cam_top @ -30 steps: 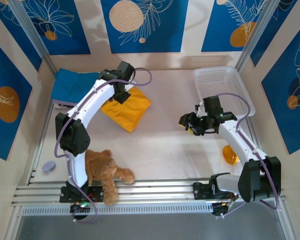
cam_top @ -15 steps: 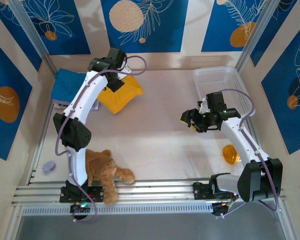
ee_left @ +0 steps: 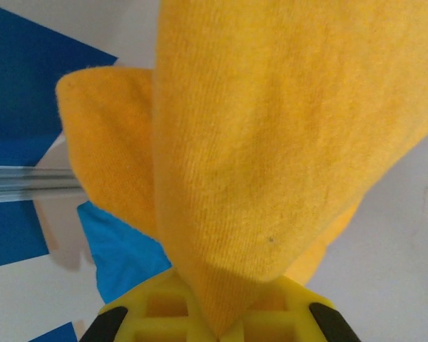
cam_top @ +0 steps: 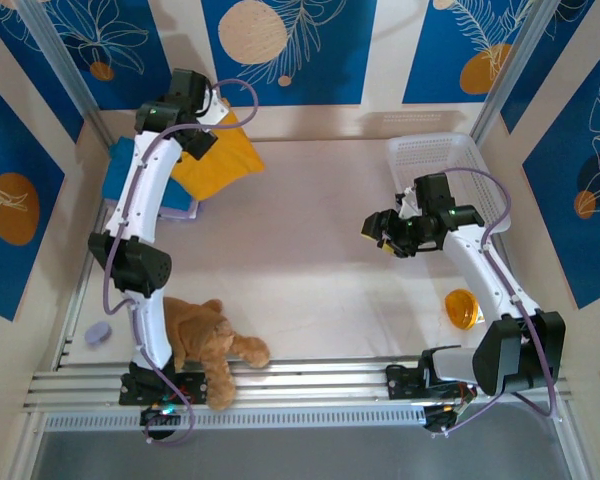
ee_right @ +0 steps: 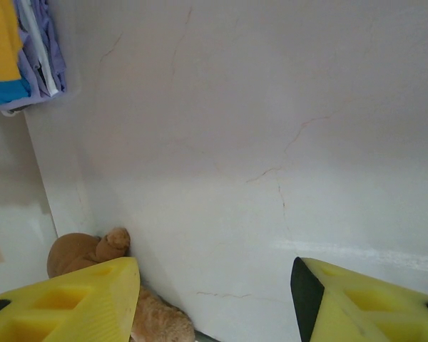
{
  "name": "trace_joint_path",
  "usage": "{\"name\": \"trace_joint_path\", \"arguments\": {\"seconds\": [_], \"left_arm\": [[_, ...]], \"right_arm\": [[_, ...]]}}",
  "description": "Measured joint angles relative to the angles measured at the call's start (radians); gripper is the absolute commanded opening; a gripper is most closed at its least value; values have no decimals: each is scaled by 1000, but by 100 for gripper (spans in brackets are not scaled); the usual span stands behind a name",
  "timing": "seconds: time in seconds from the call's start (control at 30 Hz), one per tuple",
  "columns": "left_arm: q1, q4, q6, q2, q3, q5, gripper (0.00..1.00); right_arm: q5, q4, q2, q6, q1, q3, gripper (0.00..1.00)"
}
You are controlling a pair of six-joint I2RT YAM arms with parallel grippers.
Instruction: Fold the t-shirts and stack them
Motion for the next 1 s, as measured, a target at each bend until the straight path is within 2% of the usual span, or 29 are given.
{"name": "trace_joint_path", "arguments": {"seconds": [0.17,0.57,1.0], "left_arm": [[32,0,-32,0,38,5,0],[175,-55,-269,-3,108,101,0],[189,-106,-379,-3,108,150,0]], "right_arm": [[0,-21,9,-3,0,32,60],[1,-42,9,-3,1,39,61],[2,-42,9,-3,8,39,61]]}}
